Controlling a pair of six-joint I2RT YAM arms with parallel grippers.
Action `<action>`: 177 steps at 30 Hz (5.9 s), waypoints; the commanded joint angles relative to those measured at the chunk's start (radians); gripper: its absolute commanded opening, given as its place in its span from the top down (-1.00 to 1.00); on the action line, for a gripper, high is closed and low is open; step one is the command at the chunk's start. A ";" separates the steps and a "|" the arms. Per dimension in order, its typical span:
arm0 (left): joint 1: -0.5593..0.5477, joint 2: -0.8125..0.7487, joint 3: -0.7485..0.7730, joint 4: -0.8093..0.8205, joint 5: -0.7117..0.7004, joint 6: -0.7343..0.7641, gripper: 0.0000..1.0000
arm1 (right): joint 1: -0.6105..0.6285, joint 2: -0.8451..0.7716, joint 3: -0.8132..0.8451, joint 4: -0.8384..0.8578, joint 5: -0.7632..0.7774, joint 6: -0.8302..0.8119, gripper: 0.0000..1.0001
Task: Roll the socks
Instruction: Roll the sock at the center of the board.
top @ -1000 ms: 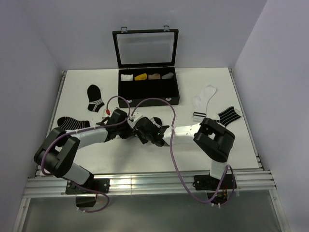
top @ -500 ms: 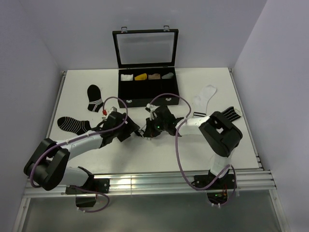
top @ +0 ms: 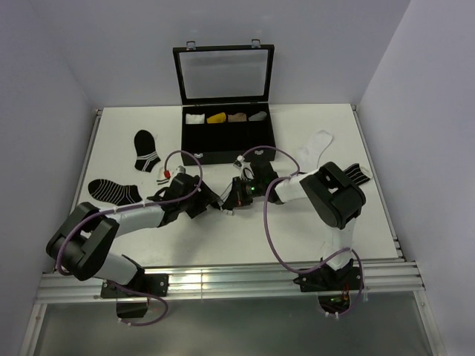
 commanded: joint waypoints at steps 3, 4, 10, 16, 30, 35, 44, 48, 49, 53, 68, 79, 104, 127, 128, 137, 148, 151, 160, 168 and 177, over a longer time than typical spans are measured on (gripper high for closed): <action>-0.016 0.033 0.028 0.040 0.011 -0.003 -0.46 | -0.015 0.045 0.001 -0.042 -0.012 0.018 1.00; -0.019 0.030 0.025 0.041 0.008 -0.005 -0.46 | -0.019 0.050 0.007 -0.045 -0.014 0.021 1.00; -0.028 -0.010 -0.025 0.077 -0.026 -0.029 -0.47 | -0.029 0.070 0.027 -0.069 -0.014 0.049 1.00; -0.045 -0.019 -0.071 0.126 -0.055 -0.034 -0.43 | -0.038 0.093 0.039 -0.070 -0.032 0.104 1.00; -0.045 0.069 -0.062 0.160 -0.075 -0.031 -0.23 | -0.046 0.102 0.045 -0.082 -0.031 0.144 0.98; -0.046 0.094 -0.056 0.160 -0.070 -0.031 -0.02 | -0.046 0.102 0.042 -0.077 -0.028 0.147 0.95; -0.046 0.126 -0.034 0.141 -0.069 -0.011 0.99 | -0.046 0.073 0.024 -0.056 0.004 0.121 0.76; -0.046 0.113 -0.024 0.126 -0.083 0.003 0.99 | -0.042 -0.010 -0.001 -0.054 0.067 0.076 0.57; -0.046 0.113 -0.016 0.111 -0.087 0.006 0.99 | -0.039 -0.028 -0.002 -0.066 0.107 0.050 0.49; -0.046 0.119 0.016 0.051 -0.090 0.025 0.99 | 0.001 -0.143 -0.037 -0.109 0.259 -0.025 0.35; -0.046 0.134 0.122 -0.106 -0.092 0.048 0.99 | 0.320 -0.340 -0.088 -0.129 0.868 -0.303 0.26; -0.046 0.145 0.128 -0.103 -0.075 0.045 0.99 | 0.419 -0.242 -0.013 -0.142 0.954 -0.367 0.24; -0.046 0.041 0.035 -0.017 -0.086 -0.037 0.52 | 0.423 -0.076 0.102 -0.292 1.037 -0.284 1.00; -0.046 -0.018 -0.030 0.175 -0.123 -0.037 -0.57 | 0.043 -0.102 -0.194 0.179 0.261 0.101 1.00; -0.046 -0.009 -0.025 0.176 -0.120 -0.031 -0.57 | 0.025 -0.093 -0.199 0.215 0.241 0.113 1.00; -0.046 0.085 0.009 0.233 -0.072 -0.002 -0.45 | -0.052 -0.010 -0.246 0.348 0.136 0.222 1.00; -0.048 0.200 0.047 0.255 -0.020 0.015 -0.32 | -0.080 0.030 -0.251 0.368 0.116 0.263 1.00; -0.049 0.224 0.051 0.246 -0.014 0.012 -0.29 | -0.086 0.034 -0.252 0.369 0.110 0.271 1.00; -0.054 0.306 0.076 0.192 -0.020 0.002 0.01 | -0.089 0.042 -0.234 0.351 0.099 0.262 0.94; -0.057 0.352 0.105 0.164 -0.014 0.009 0.72 | -0.088 -0.025 -0.225 0.264 0.161 0.193 0.77; -0.062 0.320 0.156 0.048 -0.072 0.044 0.99 | -0.006 -0.274 -0.180 -0.065 0.479 -0.018 0.32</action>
